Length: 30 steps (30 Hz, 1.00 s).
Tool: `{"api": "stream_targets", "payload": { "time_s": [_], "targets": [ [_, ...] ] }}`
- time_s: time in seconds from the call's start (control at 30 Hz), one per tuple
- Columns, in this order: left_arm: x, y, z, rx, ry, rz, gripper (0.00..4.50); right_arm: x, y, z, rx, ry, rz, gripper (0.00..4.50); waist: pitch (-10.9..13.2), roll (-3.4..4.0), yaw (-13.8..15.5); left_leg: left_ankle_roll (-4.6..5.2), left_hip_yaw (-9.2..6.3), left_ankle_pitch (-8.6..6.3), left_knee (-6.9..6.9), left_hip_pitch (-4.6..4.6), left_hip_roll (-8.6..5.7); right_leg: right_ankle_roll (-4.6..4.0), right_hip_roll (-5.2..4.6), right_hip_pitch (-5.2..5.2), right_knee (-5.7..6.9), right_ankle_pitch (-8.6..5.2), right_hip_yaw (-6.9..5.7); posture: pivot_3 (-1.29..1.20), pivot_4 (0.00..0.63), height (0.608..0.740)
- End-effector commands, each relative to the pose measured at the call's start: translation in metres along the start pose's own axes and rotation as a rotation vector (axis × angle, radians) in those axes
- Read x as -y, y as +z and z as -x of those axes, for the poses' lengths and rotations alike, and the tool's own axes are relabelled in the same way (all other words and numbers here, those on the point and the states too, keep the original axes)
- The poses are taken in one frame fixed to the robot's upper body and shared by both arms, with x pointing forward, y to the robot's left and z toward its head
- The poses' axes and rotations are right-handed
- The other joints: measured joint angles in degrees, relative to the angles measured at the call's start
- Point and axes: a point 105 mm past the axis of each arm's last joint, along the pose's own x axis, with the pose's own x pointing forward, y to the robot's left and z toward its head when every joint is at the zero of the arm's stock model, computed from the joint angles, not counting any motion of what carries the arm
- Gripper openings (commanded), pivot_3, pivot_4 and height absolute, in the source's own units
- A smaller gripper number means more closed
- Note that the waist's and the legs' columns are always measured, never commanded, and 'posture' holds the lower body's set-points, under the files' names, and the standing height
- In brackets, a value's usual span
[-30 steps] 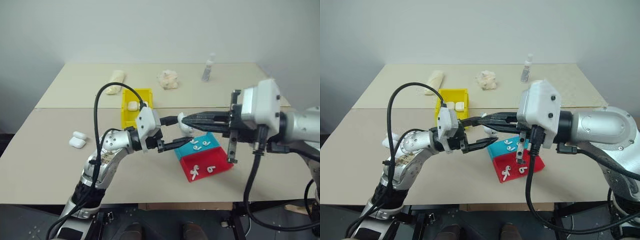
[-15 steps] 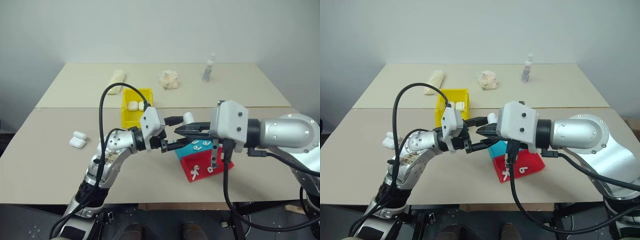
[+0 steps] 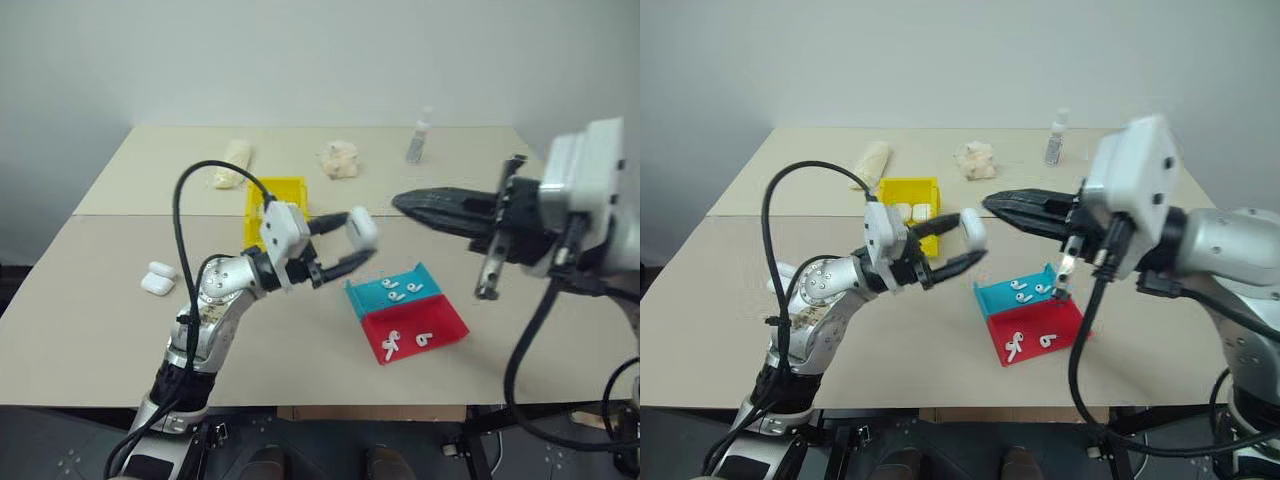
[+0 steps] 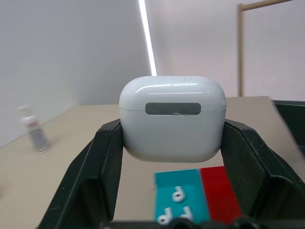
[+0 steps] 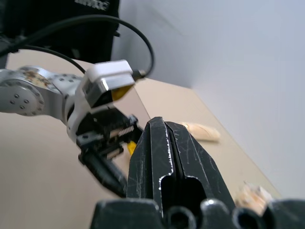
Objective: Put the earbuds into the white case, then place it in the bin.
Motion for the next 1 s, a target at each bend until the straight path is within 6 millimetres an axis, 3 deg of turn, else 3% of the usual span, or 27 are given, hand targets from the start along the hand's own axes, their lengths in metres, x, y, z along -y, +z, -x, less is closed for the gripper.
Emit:
{"api": "stream_targets", "payload": {
  "time_s": [0.03,0.1,0.17,0.3,0.4,0.53,0.57,0.7,0.9,1.0],
  "targets": [
    [-0.057,0.016,-0.006,-0.003,0.351,-0.138,2.77,-0.001,-0.014,0.011,-0.063,-0.065,-0.018,0.03,0.0,-0.02,0.5,0.00,0.04,0.00,0.04,-0.02,0.00,0.00,0.00,-0.01,-0.01,0.00,0.00,0.00,0.150,0.740],
    [-0.086,0.010,-0.004,-0.081,0.525,-0.144,2.77,-0.006,-0.028,0.014,-0.098,-0.080,-0.052,0.03,0.0,-0.02,0.8,0.05,0.07,-0.03,0.23,-0.14,-0.03,0.03,0.00,-0.04,0.00,0.02,-0.04,0.00,0.150,0.740],
    [-0.099,-0.001,-0.001,-0.162,0.609,-0.136,2.77,-0.009,-0.040,0.016,-0.131,-0.089,-0.075,0.03,0.0,-0.03,0.9,0.15,0.06,-0.09,0.37,-0.22,-0.03,0.06,0.01,-0.02,0.04,0.03,-0.07,0.00,0.150,0.740],
    [-0.106,-0.025,0.000,-0.281,0.665,-0.175,2.77,-0.012,-0.056,0.016,-0.170,-0.103,-0.105,0.03,0.0,-0.02,0.6,0.21,0.01,-0.12,0.38,-0.24,-0.03,0.13,0.00,-0.04,0.09,0.06,-0.01,0.00,0.150,0.740],
    [-0.116,-0.055,0.004,-0.446,0.735,-0.195,2.77,-0.013,-0.067,0.017,-0.202,-0.114,-0.124,0.03,0.0,-0.03,0.8,0.15,0.06,-0.09,0.39,-0.27,-0.03,0.12,0.02,-0.06,0.07,0.06,-0.12,0.00,0.150,0.740],
    [-0.120,-0.065,0.005,-0.482,0.742,-0.190,2.77,-0.016,-0.073,0.018,-0.227,-0.116,-0.129,0.03,0.0,-0.04,0.8,0.12,0.12,-0.07,0.42,-0.29,-0.04,0.12,0.01,-0.05,0.06,0.06,-0.13,0.00,0.150,0.740],
    [-0.120,-0.068,0.005,-0.498,0.730,-0.176,3.12,-0.017,-0.074,0.018,-0.231,-0.116,-0.129,0.00,0.0,-0.04,0.8,0.12,0.12,-0.07,0.41,-0.31,-0.05,0.12,0.01,-0.06,0.07,0.06,-0.13,0.00,0.150,0.740],
    [-0.116,-0.071,0.002,-0.486,0.715,-0.183,4.39,-0.019,-0.075,0.020,-0.238,-0.120,-0.129,0.00,0.0,-0.04,0.8,0.13,0.11,-0.07,0.43,-0.45,-0.06,0.13,-0.01,-0.11,0.08,0.07,-0.18,0.00,0.150,0.740],
    [-0.106,-0.064,-0.004,-0.436,0.637,-0.173,4.45,-0.020,-0.079,0.024,-0.271,-0.126,-0.126,0.00,0.0,-0.04,0.8,0.11,0.11,-0.06,0.47,-0.44,-0.05,0.13,0.00,-0.10,0.09,0.07,-0.21,0.00,0.150,0.740],
    [-0.091,-0.048,-0.006,-0.322,0.493,-0.069,4.45,-0.023,-0.082,0.030,-0.304,-0.107,-0.114,0.00,0.0,-0.03,0.8,0.11,0.12,-0.07,0.46,-0.45,-0.05,0.13,0.00,-0.10,0.10,0.07,-0.20,0.00,0.150,0.740]
  ]
}}
